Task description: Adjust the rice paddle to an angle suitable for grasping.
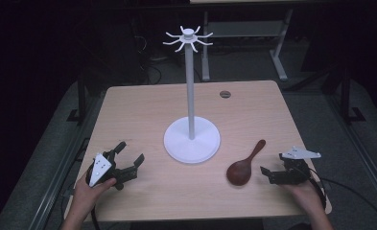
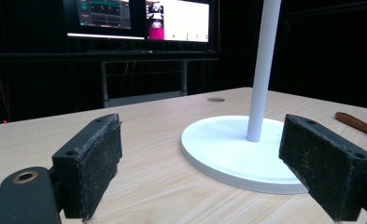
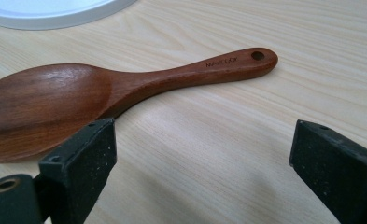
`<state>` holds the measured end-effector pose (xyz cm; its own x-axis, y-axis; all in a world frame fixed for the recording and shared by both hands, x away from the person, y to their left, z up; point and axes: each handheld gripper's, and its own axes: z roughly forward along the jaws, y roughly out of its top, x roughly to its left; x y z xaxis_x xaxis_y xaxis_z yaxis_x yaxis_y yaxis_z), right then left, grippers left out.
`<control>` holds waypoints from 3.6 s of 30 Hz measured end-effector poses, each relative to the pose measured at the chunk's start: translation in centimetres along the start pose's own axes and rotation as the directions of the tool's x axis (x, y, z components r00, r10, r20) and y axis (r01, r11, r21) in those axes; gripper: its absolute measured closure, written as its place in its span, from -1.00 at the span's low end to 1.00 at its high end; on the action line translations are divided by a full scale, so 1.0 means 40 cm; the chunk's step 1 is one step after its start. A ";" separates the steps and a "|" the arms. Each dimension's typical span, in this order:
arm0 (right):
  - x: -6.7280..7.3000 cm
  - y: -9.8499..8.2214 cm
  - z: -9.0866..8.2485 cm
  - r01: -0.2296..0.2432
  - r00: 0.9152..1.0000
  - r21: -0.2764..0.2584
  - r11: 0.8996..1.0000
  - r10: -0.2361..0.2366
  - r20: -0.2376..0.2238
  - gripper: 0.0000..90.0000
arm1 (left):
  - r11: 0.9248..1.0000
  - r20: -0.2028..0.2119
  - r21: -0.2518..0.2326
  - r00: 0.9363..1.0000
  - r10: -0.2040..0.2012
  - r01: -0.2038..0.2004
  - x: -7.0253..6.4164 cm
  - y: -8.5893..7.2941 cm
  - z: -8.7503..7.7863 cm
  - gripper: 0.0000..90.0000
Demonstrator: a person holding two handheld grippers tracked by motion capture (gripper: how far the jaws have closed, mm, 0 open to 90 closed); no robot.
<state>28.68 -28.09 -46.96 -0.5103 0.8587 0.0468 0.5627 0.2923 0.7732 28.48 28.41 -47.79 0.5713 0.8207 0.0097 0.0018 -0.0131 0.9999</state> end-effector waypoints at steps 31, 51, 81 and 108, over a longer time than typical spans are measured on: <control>-0.074 0.087 0.045 -0.027 0.999 -0.076 0.997 0.030 0.040 0.83 | 1.000 0.000 0.001 1.000 0.000 0.000 0.000 0.000 0.000 -0.72; -0.111 0.091 0.114 -0.028 1.000 0.022 0.999 0.028 0.000 0.99 | 1.000 0.005 0.000 1.000 -0.001 0.001 0.000 0.000 0.000 -0.72; -0.010 0.120 0.156 0.055 0.991 0.048 0.997 -0.048 -0.128 0.99 | 1.000 0.008 -0.001 1.000 -0.001 0.001 0.000 0.000 0.000 -0.72; 0.076 0.139 0.175 0.142 0.963 0.042 0.989 -0.128 -0.239 1.00 | 1.000 0.007 0.000 1.000 -0.001 0.001 0.000 0.000 0.000 -0.72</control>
<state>34.82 -20.92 -46.96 -0.7187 0.6884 0.0974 0.5113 0.4284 0.7450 28.49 28.38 -47.79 0.5769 0.8167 0.0085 0.0022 -0.0120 0.9999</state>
